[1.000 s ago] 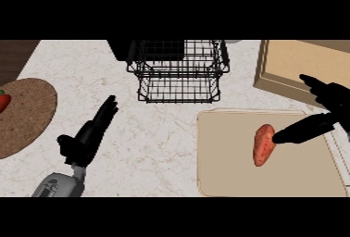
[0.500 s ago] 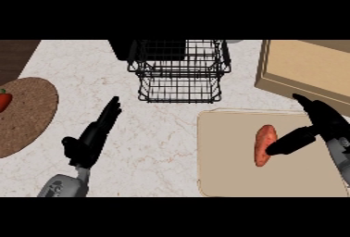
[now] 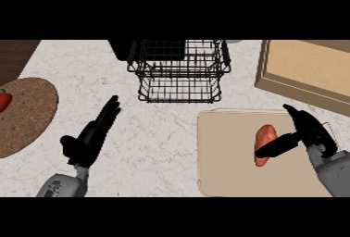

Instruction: Pick the sweet potato from the tray and place it in the tiered basket

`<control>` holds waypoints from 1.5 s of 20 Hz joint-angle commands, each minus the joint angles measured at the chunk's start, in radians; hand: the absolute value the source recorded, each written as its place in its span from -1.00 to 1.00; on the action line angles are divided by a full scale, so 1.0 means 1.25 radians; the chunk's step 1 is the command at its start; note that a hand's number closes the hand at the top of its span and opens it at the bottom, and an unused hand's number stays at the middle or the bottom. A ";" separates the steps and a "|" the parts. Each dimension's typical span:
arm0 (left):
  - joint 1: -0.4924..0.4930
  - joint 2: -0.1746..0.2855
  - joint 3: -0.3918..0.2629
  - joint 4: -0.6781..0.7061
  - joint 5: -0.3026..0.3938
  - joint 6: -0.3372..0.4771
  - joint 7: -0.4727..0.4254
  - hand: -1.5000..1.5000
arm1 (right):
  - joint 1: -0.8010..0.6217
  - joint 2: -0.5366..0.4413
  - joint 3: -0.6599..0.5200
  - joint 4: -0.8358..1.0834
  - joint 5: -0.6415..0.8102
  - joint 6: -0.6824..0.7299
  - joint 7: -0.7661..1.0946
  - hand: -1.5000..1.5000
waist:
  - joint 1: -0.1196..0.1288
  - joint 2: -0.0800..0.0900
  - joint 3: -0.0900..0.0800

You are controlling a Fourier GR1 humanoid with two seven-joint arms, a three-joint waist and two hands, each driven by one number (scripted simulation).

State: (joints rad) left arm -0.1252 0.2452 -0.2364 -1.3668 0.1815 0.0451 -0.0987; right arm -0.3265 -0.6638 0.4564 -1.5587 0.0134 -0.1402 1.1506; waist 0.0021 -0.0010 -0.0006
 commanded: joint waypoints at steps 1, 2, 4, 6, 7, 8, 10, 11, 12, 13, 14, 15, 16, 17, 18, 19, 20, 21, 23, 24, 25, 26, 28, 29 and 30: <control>0.023 0.013 0.008 -0.011 0.000 -0.024 -0.015 0.00 | 0.028 0.059 0.007 0.050 0.037 -0.046 0.090 -1.00 | 0.002 0.001 0.000; 0.032 0.019 0.016 -0.003 -0.001 -0.028 -0.015 0.00 | -0.004 0.051 -0.013 0.019 0.026 -0.017 0.141 -1.00 | 0.001 0.000 0.000; 0.020 0.004 0.011 -0.015 -0.013 -0.016 -0.005 0.00 | 0.032 0.076 -0.002 0.049 0.046 -0.020 0.092 -1.00 | 0.001 0.000 0.000; -0.022 -0.014 0.023 0.036 -0.010 -0.025 -0.010 0.00 | 0.021 0.097 -0.012 0.031 0.049 -0.022 0.127 -1.00 | -0.003 0.001 0.000; 0.029 -0.002 0.017 -0.017 -0.016 -0.019 0.000 0.00 | 0.038 0.101 -0.008 0.001 0.070 -0.034 0.140 -1.00 | 0.000 -0.001 0.000; -0.035 -0.002 0.056 0.041 0.011 -0.043 -0.004 0.00 | 0.102 0.070 -0.020 -0.020 0.059 -0.026 0.084 -1.00 | -0.009 0.000 0.000; 0.013 0.013 0.042 -0.026 -0.002 -0.044 0.026 0.00 | 0.023 0.101 -0.052 0.060 0.054 0.014 0.090 -1.00 | 0.003 0.000 0.000; -0.022 -0.016 0.034 0.000 -0.012 -0.029 0.031 0.00 | 0.056 0.123 -0.017 0.021 0.082 -0.014 0.117 -1.00 | -0.002 0.000 0.000; -0.034 -0.031 0.029 0.036 -0.038 -0.019 0.009 0.00 | 0.077 0.140 -0.028 0.089 0.107 -0.030 0.017 -1.00 | -0.002 0.001 0.000; -0.032 -0.005 0.056 0.055 -0.027 -0.054 -0.013 0.00 | 0.065 0.128 -0.056 0.088 0.084 0.009 0.026 -1.00 | -0.002 0.001 0.000; 0.065 -0.012 0.024 -0.056 -0.031 -0.029 -0.002 0.00 | 0.051 0.174 -0.024 0.119 0.120 -0.027 0.036 -1.00 | 0.006 0.000 0.001; -0.003 0.000 0.061 0.055 -0.025 -0.076 -0.037 0.00 | 0.038 0.180 -0.044 0.134 0.119 -0.005 0.024 -1.00 | 0.000 0.002 0.000; 0.036 -0.029 0.026 -0.052 -0.053 -0.013 0.039 0.00 | 0.042 0.151 -0.088 0.115 0.089 0.036 0.013 -1.00 | 0.001 0.000 0.001; 0.004 -0.017 0.058 0.001 -0.035 -0.050 0.018 0.00 | 0.085 0.175 -0.059 0.110 0.131 0.000 0.004 -1.00 | -0.002 0.001 0.000; 0.007 -0.039 0.048 -0.003 -0.049 -0.045 0.007 0.00 | 0.074 0.194 -0.067 0.078 0.141 0.007 0.034 -1.00 | -0.002 0.000 0.000; 0.008 -0.032 0.057 0.003 -0.046 -0.052 0.005 0.00 | 0.108 0.181 -0.092 0.153 0.134 0.005 -0.077 -1.00 | -0.001 0.001 0.000; -0.056 -0.036 0.075 0.084 -0.056 -0.062 -0.023 0.00 | 0.118 0.215 -0.079 0.138 0.167 -0.043 -0.095 1.00 | -0.004 0.001 0.000; -0.033 -0.038 0.074 0.058 -0.038 -0.063 -0.002 0.00 | 0.125 0.230 -0.079 0.094 0.186 -0.093 -0.091 1.00 | -0.005 0.001 0.000; -0.039 -0.058 0.064 0.032 -0.062 -0.033 0.030 0.00 | 0.076 0.191 -0.115 0.050 0.201 -0.035 -0.066 1.00 | -0.004 0.000 0.000; 0.044 -0.033 0.060 -0.045 -0.049 -0.056 0.016 0.00 | 0.057 0.250 -0.104 0.149 0.241 -0.094 -0.123 1.00 | 0.004 0.000 0.001; 0.011 -0.037 0.082 0.071 -0.061 -0.085 -0.061 0.00 | 0.083 0.245 -0.115 0.132 0.250 -0.077 -0.136 1.00 | -0.002 0.001 0.000; -0.016 -0.064 0.071 0.026 -0.073 -0.064 0.010 0.00 | 0.109 0.241 -0.137 0.121 0.253 -0.049 -0.171 1.00 | -0.002 0.001 0.000; 0.024 -0.048 0.084 -0.023 -0.079 -0.077 0.018 0.00 | 0.073 0.278 -0.143 0.139 0.298 -0.048 -0.139 1.00 | 0.000 0.000 0.000; -0.052 -0.064 0.104 0.061 -0.062 -0.090 0.008 0.00 | 0.056 0.280 -0.147 0.141 0.302 -0.049 -0.125 1.00 | -0.002 0.001 0.000; 0.042 -0.038 0.105 -0.031 -0.059 -0.110 0.021 0.00 | 0.075 0.268 -0.182 0.122 0.283 -0.007 -0.144 1.00 | 0.000 0.000 0.000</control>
State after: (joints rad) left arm -0.1157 0.1871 -0.1340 -1.3643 0.1024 -0.0517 -0.0837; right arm -0.2321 -0.3496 0.2830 -1.3995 0.3382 -0.1964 0.9790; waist 0.0009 -0.0009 -0.0010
